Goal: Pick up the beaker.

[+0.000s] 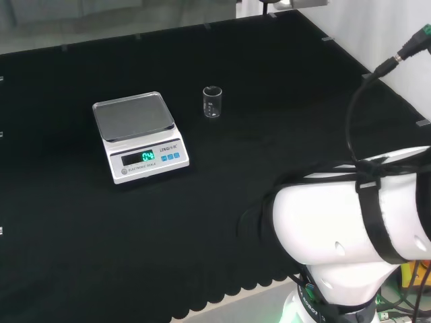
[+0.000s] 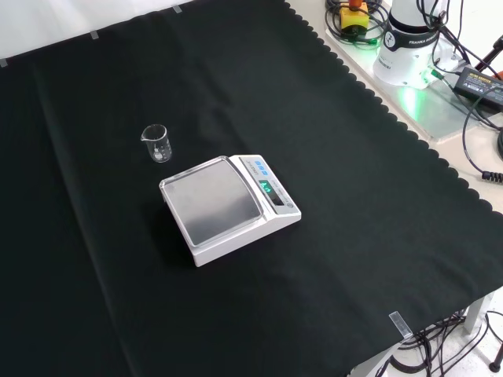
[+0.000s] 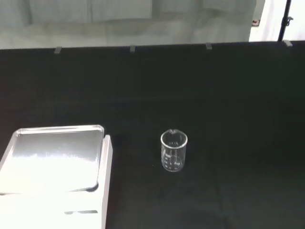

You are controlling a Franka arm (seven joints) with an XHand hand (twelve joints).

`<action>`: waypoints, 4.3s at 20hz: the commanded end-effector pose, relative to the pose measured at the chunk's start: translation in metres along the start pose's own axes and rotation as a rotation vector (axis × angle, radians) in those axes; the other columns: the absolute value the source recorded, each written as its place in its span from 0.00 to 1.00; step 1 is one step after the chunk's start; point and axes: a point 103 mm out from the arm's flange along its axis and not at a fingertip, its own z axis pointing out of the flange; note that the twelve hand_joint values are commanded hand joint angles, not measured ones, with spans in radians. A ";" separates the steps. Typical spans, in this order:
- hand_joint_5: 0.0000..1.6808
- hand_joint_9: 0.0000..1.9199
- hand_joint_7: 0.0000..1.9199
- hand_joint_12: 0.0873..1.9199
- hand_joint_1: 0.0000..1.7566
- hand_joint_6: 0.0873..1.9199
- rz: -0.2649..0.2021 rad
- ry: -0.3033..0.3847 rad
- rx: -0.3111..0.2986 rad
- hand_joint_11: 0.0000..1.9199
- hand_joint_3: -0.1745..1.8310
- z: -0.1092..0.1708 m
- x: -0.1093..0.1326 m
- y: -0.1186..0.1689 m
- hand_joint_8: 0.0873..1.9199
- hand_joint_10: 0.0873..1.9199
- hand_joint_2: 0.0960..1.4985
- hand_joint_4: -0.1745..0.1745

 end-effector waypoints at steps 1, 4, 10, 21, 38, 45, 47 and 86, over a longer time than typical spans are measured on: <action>0.00 0.00 0.00 0.75 0.10 0.00 -0.063 0.017 0.001 0.00 0.22 0.015 -0.063 -0.001 0.05 0.13 0.59 0.08; 0.01 0.00 0.00 0.75 0.10 0.00 -0.061 -0.022 0.030 0.01 0.21 0.023 -0.054 0.016 0.08 0.19 0.60 0.08; 0.03 0.00 0.00 0.75 0.13 0.00 -0.077 -0.028 0.062 0.04 0.19 0.035 -0.024 0.065 0.14 0.28 0.60 0.08; 0.03 0.00 0.00 0.75 0.14 0.00 -0.041 -0.005 0.094 0.05 0.18 0.074 0.001 0.132 0.16 0.30 0.60 0.08; 0.04 0.00 0.00 0.74 0.16 0.00 -0.014 -0.018 0.215 0.05 0.17 0.179 -0.009 0.237 0.16 0.30 0.58 0.08; 0.04 0.00 0.00 0.74 0.16 0.00 0.017 -0.002 0.277 0.05 0.17 0.213 -0.003 0.263 0.16 0.30 0.58 0.08; 0.04 0.00 0.00 0.74 0.16 0.00 0.025 0.008 0.276 0.05 0.17 0.222 0.001 0.266 0.17 0.30 0.58 0.07; 0.04 0.00 0.00 0.75 0.18 0.00 0.069 0.082 0.428 0.05 0.16 0.353 -0.035 0.284 0.17 0.31 0.57 0.06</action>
